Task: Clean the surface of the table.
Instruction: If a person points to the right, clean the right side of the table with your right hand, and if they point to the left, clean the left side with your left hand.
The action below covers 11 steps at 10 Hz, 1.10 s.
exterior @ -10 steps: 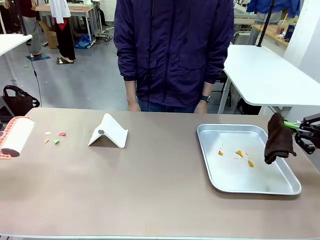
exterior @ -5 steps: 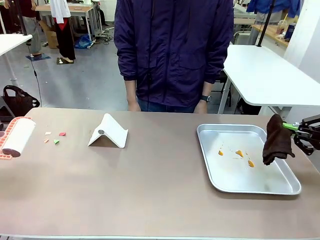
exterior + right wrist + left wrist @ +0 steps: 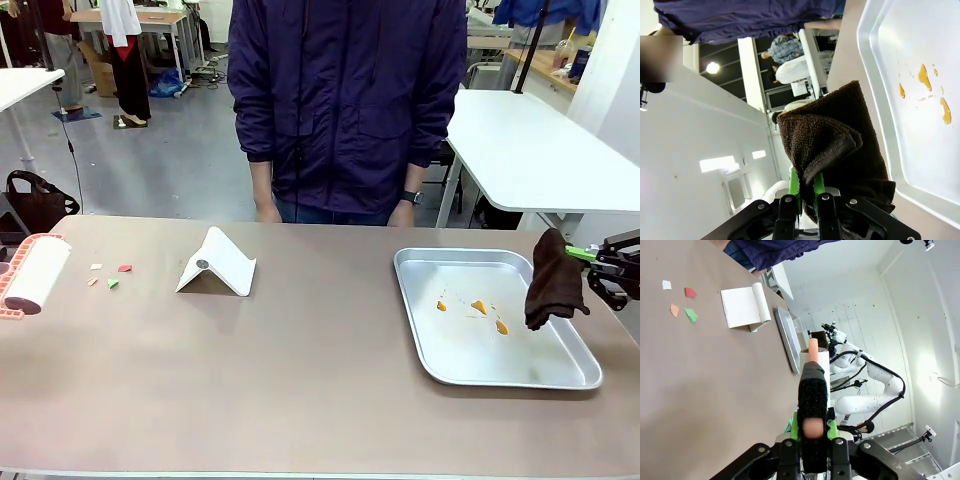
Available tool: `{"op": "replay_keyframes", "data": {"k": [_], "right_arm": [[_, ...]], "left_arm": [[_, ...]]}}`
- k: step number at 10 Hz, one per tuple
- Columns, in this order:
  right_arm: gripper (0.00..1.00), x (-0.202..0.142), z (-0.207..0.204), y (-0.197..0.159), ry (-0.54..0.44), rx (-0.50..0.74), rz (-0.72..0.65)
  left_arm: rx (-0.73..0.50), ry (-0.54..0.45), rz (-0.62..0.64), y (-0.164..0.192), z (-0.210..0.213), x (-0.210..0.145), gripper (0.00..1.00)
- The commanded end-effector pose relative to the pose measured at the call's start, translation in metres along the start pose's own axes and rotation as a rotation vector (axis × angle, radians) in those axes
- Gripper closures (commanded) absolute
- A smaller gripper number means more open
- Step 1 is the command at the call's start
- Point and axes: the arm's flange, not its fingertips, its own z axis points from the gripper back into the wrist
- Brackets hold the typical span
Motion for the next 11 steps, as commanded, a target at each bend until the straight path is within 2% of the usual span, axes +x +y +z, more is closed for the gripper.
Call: {"op": "replay_keyframes", "data": {"k": [1, 11], "right_arm": [[1.00, -0.0027, 0.0009, 0.0064, 0.008, 0.005, 0.000], [1.00, -0.0027, 0.0009, 0.0064, 0.008, 0.005, 0.000]], "left_arm": [[-0.002, -0.001, -0.002, -0.0024, 0.0018, -0.0010, 0.96], [-0.002, -0.001, -0.002, -0.0024, 0.0018, -0.0010, 0.96]]}}
